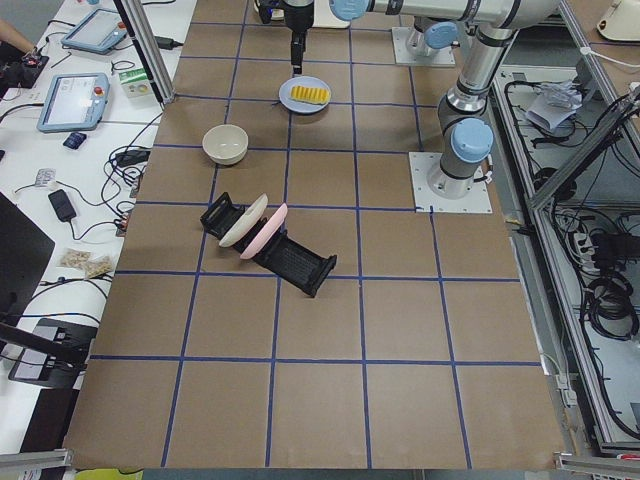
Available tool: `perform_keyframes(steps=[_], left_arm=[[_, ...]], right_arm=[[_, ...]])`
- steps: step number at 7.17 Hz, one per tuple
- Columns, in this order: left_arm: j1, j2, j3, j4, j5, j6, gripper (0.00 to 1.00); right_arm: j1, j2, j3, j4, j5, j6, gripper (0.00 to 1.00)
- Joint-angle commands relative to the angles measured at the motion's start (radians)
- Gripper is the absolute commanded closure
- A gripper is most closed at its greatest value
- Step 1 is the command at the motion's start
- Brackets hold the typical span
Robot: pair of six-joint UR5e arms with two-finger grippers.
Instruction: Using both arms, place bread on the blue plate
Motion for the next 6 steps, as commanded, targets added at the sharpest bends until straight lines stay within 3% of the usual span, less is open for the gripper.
perform_keyframes(steps=[1, 2, 6], left_arm=[[-0.002, 0.002, 0.000, 0.001, 0.004, 0.001, 0.00], [-0.002, -0.001, 0.003, 0.009, 0.004, 0.001, 0.00], [0.000, -0.015, 0.017, 0.012, 0.037, -0.009, 0.00]], right_arm=[[-0.024, -0.094, -0.005, 0.097, -0.052, -0.021, 0.00], [-0.024, -0.099, -0.004, 0.111, -0.084, -0.047, 0.00], [-0.024, -0.144, -0.025, 0.160, -0.054, -0.136, 0.00]])
